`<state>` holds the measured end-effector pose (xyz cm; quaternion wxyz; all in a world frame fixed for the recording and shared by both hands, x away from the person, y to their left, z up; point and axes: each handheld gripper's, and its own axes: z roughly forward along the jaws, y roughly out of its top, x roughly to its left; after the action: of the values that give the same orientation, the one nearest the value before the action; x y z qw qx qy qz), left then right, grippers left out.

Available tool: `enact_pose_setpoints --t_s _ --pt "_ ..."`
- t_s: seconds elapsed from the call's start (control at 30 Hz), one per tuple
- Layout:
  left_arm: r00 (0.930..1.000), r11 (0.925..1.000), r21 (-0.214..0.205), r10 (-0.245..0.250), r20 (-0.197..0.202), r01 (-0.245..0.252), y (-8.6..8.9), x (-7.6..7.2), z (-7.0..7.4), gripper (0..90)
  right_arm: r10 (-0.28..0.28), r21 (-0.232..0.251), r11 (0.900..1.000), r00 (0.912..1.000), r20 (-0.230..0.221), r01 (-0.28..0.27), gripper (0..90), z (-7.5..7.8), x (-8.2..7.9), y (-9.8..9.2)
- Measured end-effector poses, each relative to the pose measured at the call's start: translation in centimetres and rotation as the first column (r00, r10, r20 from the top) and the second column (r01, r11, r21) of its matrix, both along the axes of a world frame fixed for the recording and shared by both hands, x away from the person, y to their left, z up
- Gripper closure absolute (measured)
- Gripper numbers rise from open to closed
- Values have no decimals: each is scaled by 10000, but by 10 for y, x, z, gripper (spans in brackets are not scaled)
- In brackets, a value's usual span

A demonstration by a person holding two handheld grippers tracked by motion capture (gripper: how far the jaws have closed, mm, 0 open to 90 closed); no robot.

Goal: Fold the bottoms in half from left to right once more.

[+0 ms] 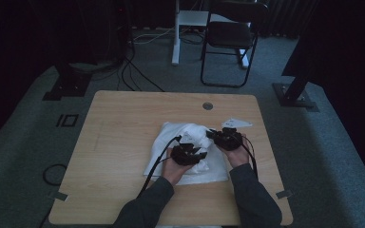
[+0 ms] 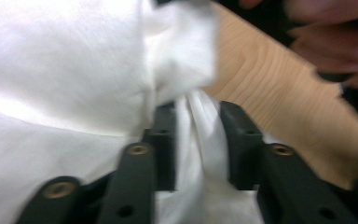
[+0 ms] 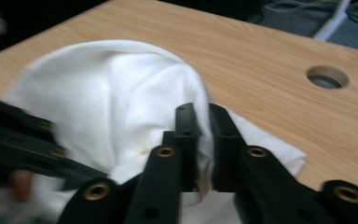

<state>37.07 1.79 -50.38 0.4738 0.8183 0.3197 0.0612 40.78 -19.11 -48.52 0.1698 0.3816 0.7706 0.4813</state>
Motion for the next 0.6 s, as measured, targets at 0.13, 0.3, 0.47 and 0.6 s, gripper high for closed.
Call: enact_pose_setpoints --t_s 0.13,0.3,0.47,0.6 --pt "9947 9978 -536 437 934 -389 20 -7 32 554 -376 -208 9991 9993 -15 375 851 -1 7 -3" --pt "9415 9682 -479 2500 2259 -2456 70 6 68 563 -474 -440 9979 9989 4 473 852 -1 13 -8" --pt "9210 9269 -151 3742 1082 -3749 105 37 51 586 -491 -538 9974 9988 -76 486 852 -2 18 -9" --pt "9530 9510 639 3005 398 -3025 97 44 20 588 -432 -555 9976 9989 -165 423 850 -3 21 -9"
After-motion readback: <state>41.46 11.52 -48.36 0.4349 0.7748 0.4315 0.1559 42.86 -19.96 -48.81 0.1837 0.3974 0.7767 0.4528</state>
